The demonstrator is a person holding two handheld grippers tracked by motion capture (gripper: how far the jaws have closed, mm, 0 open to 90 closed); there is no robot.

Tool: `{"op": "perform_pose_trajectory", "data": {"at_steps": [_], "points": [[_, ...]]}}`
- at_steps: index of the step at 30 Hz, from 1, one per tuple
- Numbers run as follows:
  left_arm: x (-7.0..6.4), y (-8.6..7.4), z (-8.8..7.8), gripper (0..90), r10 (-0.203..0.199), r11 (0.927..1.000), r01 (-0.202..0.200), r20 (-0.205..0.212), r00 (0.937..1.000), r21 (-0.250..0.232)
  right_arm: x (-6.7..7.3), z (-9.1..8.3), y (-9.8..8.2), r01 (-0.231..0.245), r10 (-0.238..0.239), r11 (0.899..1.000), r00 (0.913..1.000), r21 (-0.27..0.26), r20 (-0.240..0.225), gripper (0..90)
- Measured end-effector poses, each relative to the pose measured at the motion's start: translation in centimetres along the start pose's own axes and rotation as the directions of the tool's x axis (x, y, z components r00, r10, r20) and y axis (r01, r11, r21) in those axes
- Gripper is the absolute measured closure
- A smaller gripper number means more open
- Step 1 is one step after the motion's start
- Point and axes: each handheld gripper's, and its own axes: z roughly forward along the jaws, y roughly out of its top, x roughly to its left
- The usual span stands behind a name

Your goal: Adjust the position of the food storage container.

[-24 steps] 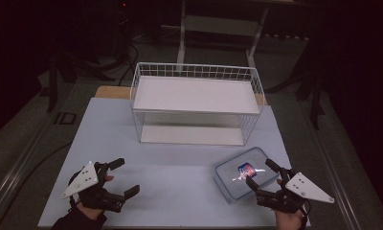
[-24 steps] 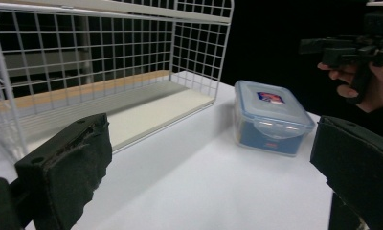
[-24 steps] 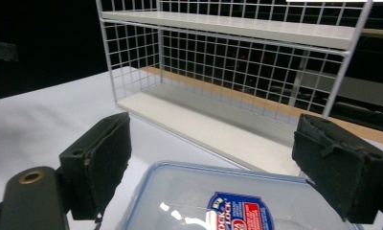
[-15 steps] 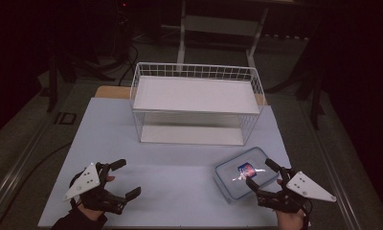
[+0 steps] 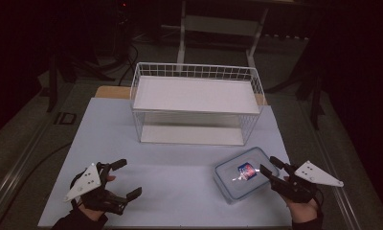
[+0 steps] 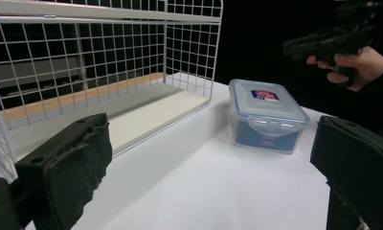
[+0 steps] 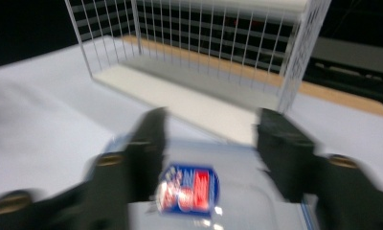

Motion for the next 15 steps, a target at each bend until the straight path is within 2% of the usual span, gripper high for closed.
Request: {"op": "perform_pose_trajectory", "data": {"at_steps": [1, 2, 3, 4, 5, 6, 7, 8, 10, 11, 13, 15], "points": [[0.0, 0.0, 0.0, 0.5, 0.0, 1.0, 0.0, 0.0, 1.0, 0.0, 0.0, 0.0, 0.0, 0.0, 0.0, 1.0, 1.0, 0.0, 0.0, 52.5], [0.0, 0.0, 0.1, 0.5, -0.002, 1.0, 0.002, 0.002, 1.0, 0.001, -0.4, 0.0, -0.7, 0.005, -0.005, 1.0, 0.9996, 0.027, 0.026, 61.7], [0.0, 0.0, 0.1, 0.5, -0.002, 1.0, 0.002, 0.002, 1.0, 0.001, -0.4, 0.0, -0.7, 0.005, -0.005, 1.0, 0.9996, 0.027, 0.026, 61.7], [0.0, 0.0, 0.1, 0.5, -0.002, 1.0, 0.002, 0.005, 1.0, 0.002, -0.6, -0.1, -1.0, 0.002, -0.003, 0.999, 0.9996, 0.037, 0.029, 64.8], [0.0, 0.0, 0.1, 0.5, -0.001, 1.0, 0.001, 0.006, 1.0, 0.003, -1.0, -0.1, -1.4, 0.009, -0.013, 0.998, 0.9984, 0.054, 0.056, 72.7], [0.0, 0.0, 0.1, 0.5, -0.001, 1.0, 0.001, 0.006, 1.0, 0.003, -1.0, -0.1, -1.4, 0.009, -0.013, 0.998, 0.9984, 0.054, 0.056, 72.7], [-0.1, 0.0, 0.1, 0.5, 0.001, 1.0, -0.001, 0.008, 1.0, 0.001, -2.3, -0.1, -2.4, -0.002, -0.007, 0.997, 0.9943, 0.081, 0.106, 85.6], [-0.1, 0.0, 0.1, 0.5, 0.002, 1.0, -0.002, 0.007, 1.0, 0.001, -2.7, -0.1, -2.7, 0.0, -0.012, 0.996, 0.9923, 0.093, 0.123, 88.9], [-0.1, 0.0, 0.1, 0.5, 0.004, 1.0, -0.004, 0.007, 1.0, 0.001, -3.2, 0.0, -3.0, 0.003, -0.018, 0.994, 0.9899, 0.108, 0.141, 89.6], [-0.1, 0.0, 0.2, 0.5, 0.003, 1.0, -0.003, 0.009, 1.0, 0.002, -4.1, 0.1, -3.7, -0.009, -0.014, 0.992, 0.9834, 0.129, 0.181, 89.8], [-0.1, 0.0, 0.2, 0.5, 0.003, 1.0, -0.003, 0.01, 0.9999, 0.002, -4.8, 0.2, -4.2, -0.012, -0.021, 0.988, 0.9777, 0.153, 0.209, 89.8], [-0.1, -0.1, 0.2, 0.5, 0.004, 1.0, -0.004, 0.013, 0.9999, 0.003, -5.4, 0.4, -4.7, -0.027, -0.01, 0.986, 0.9762, 0.165, 0.217, 89.9]]}}
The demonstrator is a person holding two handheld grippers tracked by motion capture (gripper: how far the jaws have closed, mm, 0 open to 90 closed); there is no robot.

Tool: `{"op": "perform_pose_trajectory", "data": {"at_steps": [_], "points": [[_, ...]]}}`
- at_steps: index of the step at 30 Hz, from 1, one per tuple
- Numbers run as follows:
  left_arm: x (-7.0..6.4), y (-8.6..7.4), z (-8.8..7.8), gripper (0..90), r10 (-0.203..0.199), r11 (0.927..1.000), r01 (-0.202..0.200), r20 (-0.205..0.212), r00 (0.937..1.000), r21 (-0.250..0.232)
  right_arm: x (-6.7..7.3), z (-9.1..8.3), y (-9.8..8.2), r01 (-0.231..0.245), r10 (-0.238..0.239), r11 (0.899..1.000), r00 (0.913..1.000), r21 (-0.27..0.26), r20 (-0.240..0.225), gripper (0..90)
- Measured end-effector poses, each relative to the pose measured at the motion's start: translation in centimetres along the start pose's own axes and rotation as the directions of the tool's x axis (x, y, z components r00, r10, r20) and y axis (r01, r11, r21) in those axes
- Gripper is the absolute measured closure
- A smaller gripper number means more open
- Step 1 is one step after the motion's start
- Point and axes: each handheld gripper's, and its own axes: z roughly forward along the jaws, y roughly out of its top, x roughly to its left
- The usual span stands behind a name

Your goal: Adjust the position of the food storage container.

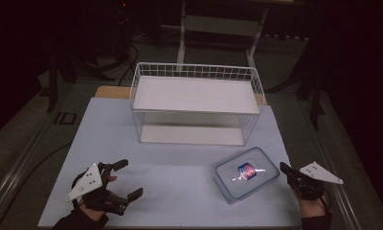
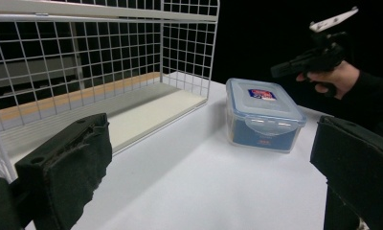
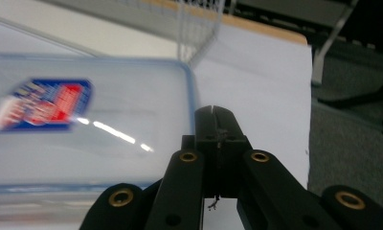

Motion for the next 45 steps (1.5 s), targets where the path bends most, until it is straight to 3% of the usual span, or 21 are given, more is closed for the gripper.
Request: {"op": "perform_pose_trajectory", "data": {"at_steps": [4, 6, 11, 26, 32, 36, 39, 40, 45], "points": [[0.0, 0.0, 0.0, 0.5, 0.001, 1.0, -0.001, 0.003, 1.0, 0.001, -0.6, 1.1, -1.0, -0.012, 0.011, 0.999, 0.9999, 0.038, 0.011, 89.9], [0.0, -0.1, 0.0, 0.5, -0.002, 1.0, 0.002, 0.003, 1.0, 0.001, -0.7, 1.3, -1.3, -0.03, 0.031, 0.999, 0.9994, 0.043, -0.012, 90.0], [0.0, -0.1, 0.1, 0.5, -0.004, 1.0, 0.004, 0.004, 1.0, 0.001, -0.5, 1.3, -1.3, -0.035, 0.036, 0.998, 0.9993, 0.051, -0.013, 90.0], [-0.1, -0.2, 0.3, 0.5, -0.001, 1.0, 0.001, 0.011, 0.9999, 0.009, 2.2, 1.2, -1.0, -0.028, 0.036, 0.998, 0.9902, 0.058, -0.135, 90.0], [-0.1, -0.2, 0.3, 0.5, -0.002, 1.0, 0.002, 0.01, 0.9999, 0.008, 4.0, 1.6, -0.2, -0.011, 0.026, 0.997, 0.9759, 0.07, -0.217, 90.0], [-0.1, -0.2, 0.3, 0.5, -0.002, 0.9999, 0.002, 0.011, 0.9999, 0.01, 4.5, 1.6, 0.0, -0.001, 0.018, 0.997, 0.9694, 0.071, -0.245, 90.0], [-0.1, -0.2, 0.3, 0.5, -0.002, 0.9999, 0.002, 0.011, 0.9999, 0.01, 5.0, 1.7, 0.1, -0.002, 0.023, 0.997, 0.9552, 0.072, -0.295, 90.0], [-0.1, -0.2, 0.3, 0.5, -0.002, 0.9999, 0.002, 0.011, 0.9999, 0.01, 5.4, 1.8, 0.1, 0.008, 0.016, 0.997, 0.9463, 0.073, -0.323, 90.0], [-0.1, -0.2, 0.3, 0.5, -0.001, 0.9999, 0.001, 0.007, 1.0, 0.011, 5.6, 1.6, 0.5, 0.008, 0.011, 0.998, 0.9486, 0.058, -0.316, 90.0]]}}
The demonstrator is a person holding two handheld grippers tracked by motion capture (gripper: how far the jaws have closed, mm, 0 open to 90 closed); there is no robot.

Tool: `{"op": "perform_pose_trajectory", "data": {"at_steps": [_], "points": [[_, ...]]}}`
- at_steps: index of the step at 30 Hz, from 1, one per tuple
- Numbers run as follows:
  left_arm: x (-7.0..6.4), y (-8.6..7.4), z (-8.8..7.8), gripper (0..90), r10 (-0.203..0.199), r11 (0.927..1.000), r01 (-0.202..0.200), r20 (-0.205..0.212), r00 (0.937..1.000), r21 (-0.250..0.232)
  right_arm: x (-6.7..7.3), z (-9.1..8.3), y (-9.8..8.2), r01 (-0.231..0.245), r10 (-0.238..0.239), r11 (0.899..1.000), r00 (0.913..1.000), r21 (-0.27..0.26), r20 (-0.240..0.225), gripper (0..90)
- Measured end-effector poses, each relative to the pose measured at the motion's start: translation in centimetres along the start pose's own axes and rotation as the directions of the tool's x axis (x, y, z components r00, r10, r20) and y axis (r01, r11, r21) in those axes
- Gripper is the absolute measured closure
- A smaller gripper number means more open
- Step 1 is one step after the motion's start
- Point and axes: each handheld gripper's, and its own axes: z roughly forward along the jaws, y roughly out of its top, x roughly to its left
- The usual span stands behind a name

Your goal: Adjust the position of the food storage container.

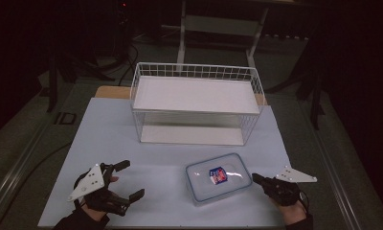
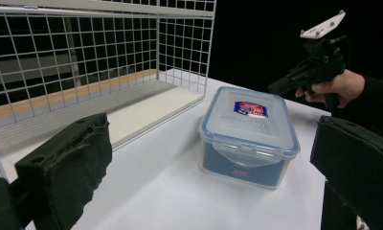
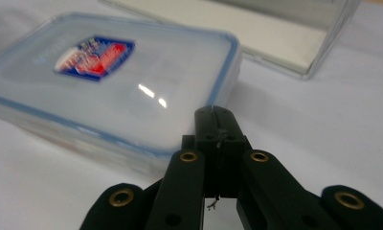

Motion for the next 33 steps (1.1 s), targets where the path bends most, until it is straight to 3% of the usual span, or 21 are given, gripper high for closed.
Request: {"op": "perform_pose_trajectory", "data": {"at_steps": [1, 5, 6, 7, 8, 9, 10, 11, 12, 13, 14, 23, 26, 33], "points": [[0.0, 0.0, 0.0, 0.5, 0.0, 1.0, 0.0, 0.0, 1.0, 0.0, 1.2, -0.5, 0.9, 0.029, -0.03, 0.999, 0.9991, -0.037, -0.031, 90.0], [0.0, 0.0, 0.0, 0.5, 0.001, 1.0, -0.001, 0.0, 1.0, 0.001, 3.2, -0.2, 1.6, 0.053, -0.058, 0.997, 0.9937, -0.051, -0.095, 90.0], [-0.1, 0.0, 0.1, 0.5, 0.003, 1.0, -0.003, 0.001, 1.0, 0.001, 5.2, 0.6, 1.8, 0.07, -0.077, 0.997, 0.9823, -0.045, -0.171, 90.0], [-0.1, 0.0, 0.0, 0.5, 0.006, 1.0, -0.006, 0.001, 1.0, 0.001, 5.9, 1.0, 1.7, 0.081, -0.087, 0.996, 0.976, -0.036, -0.2, 90.0], [-0.1, 0.0, 0.0, 0.5, 0.006, 1.0, -0.006, 0.001, 1.0, 0.001, 5.9, 1.0, 1.7, 0.081, -0.087, 0.996, 0.976, -0.036, -0.2, 90.0], [-0.1, 0.0, 0.0, 0.5, 0.006, 1.0, -0.006, 0.001, 1.0, 0.001, 7.3, 1.7, 1.7, 0.101, -0.103, 0.995, 0.9617, -0.019, -0.254, 90.0], [-0.1, 0.0, 0.0, 0.5, 0.006, 1.0, -0.006, 0.001, 1.0, 0.001, 7.3, 1.7, 1.7, 0.101, -0.103, 0.995, 0.9617, -0.019, -0.254, 90.0], [-0.1, 0.0, 0.0, 0.5, 0.004, 1.0, -0.004, 0.001, 1.0, 0.0, 8.5, 2.4, 1.6, 0.128, -0.122, 0.992, 0.9478, -0.001, -0.294, 90.0], [-0.1, 0.0, 0.0, 0.5, 0.005, 1.0, -0.005, 0.001, 1.0, 0.0, 8.5, 2.4, 1.6, 0.128, -0.122, 0.992, 0.9478, -0.001, -0.294, 90.0], [-0.1, 0.0, 0.0, 0.5, 0.005, 1.0, -0.005, 0.003, 1.0, 0.0, 9.3, 3.0, 1.4, 0.142, -0.129, 0.99, 0.9356, 0.017, -0.328, 90.0], [-0.1, 0.0, 0.0, 0.5, 0.005, 1.0, -0.005, 0.003, 1.0, 0.0, 9.7, 3.3, 1.3, 0.157, -0.139, 0.987, 0.9308, 0.029, -0.338, 90.0], [-0.1, 0.0, 0.0, 0.5, 0.003, 1.0, -0.003, 0.006, 1.0, -0.001, 10.9, 5.1, 1.4, 0.221, -0.177, 0.973, 0.9025, 0.068, -0.393, 90.0], [-0.1, 0.0, 0.0, 0.5, 0.004, 1.0, -0.004, 0.006, 1.0, -0.002, 10.7, 5.4, 1.5, 0.213, -0.17, 0.975, 0.9005, 0.066, -0.4, 90.0], [-0.1, 0.0, 0.0, 0.5, 0.006, 1.0, -0.006, 0.006, 1.0, 0.0, 10.3, 6.7, 2.3, 0.205, -0.164, 0.976, 0.9058, 0.066, -0.391, 90.0]]}}
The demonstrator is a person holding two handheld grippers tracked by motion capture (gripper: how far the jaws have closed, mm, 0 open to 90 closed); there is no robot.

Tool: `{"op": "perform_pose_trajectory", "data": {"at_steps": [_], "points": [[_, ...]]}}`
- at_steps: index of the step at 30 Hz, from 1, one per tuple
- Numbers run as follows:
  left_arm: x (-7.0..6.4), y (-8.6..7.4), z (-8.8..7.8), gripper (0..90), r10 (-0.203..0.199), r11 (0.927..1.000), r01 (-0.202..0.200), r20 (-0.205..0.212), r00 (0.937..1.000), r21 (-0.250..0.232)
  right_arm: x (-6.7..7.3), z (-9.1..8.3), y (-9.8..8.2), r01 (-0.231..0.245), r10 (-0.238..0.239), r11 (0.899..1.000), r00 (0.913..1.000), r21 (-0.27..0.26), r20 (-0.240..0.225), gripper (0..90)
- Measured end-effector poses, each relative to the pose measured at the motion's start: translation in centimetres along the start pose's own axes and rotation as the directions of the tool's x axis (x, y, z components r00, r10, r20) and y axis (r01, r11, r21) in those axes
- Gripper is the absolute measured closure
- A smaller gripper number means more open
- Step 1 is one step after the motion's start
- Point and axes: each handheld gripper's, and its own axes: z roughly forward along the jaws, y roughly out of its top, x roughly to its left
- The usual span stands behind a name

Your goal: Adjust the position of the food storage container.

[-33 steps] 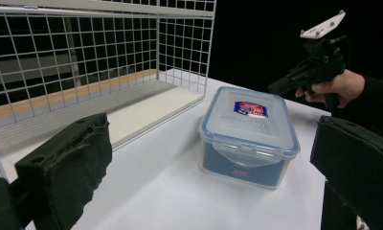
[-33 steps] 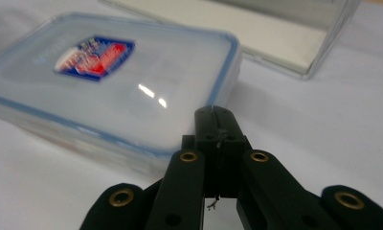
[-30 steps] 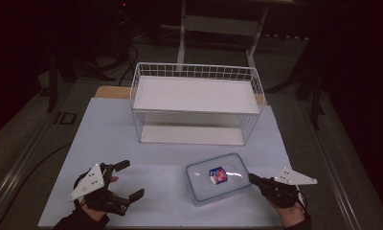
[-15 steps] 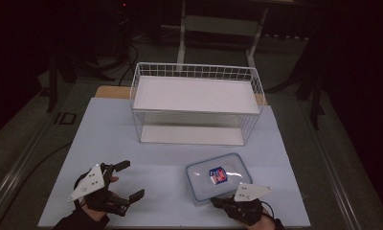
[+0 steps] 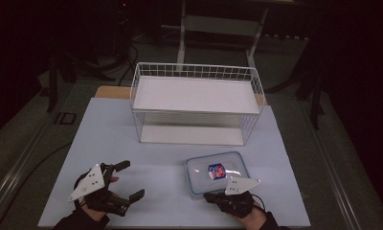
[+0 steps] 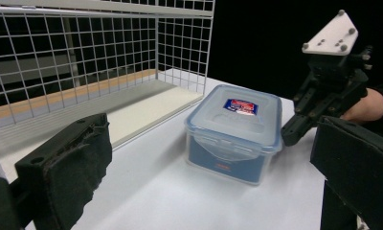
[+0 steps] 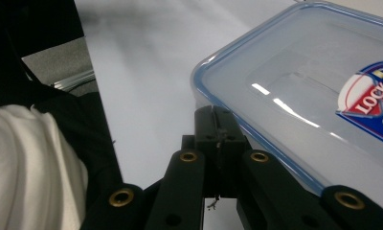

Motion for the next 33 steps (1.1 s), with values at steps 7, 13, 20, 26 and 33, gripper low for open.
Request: {"op": "perform_pose_trajectory", "data": {"at_steps": [7, 13, 20, 26, 33], "points": [[0.0, 0.0, 0.0, 0.5, -0.001, 1.0, 0.001, 0.0, 1.0, 0.0, -0.7, 1.2, 0.9, 0.01, -0.01, 1.0, 0.9999, 0.002, 0.008, 90.0], [0.0, 0.0, 0.0, 0.5, 0.001, 1.0, -0.001, 0.001, 1.0, 0.001, -1.5, 2.3, 1.4, 0.008, -0.008, 1.0, 0.9999, 0.015, 0.009, 90.0], [0.1, -0.1, 0.0, 0.5, 0.0, 1.0, 0.0, 0.002, 1.0, 0.003, -2.4, -0.7, 1.8, 0.008, -0.004, 0.999, 0.9963, -0.048, 0.086, 90.0], [0.0, -0.1, 0.0, 0.5, 0.001, 1.0, -0.001, 0.001, 1.0, 0.004, -6.3, -5.9, 0.1, -0.049, 0.076, 0.994, 0.9548, -0.098, 0.288, 90.0], [0.0, -0.1, 0.2, 0.5, 0.0, 1.0, 0.0, 0.002, 1.0, 0.009, -9.3, -8.1, -2.6, -0.133, 0.159, 0.987, 0.9093, -0.094, 0.384, 90.0]]}}
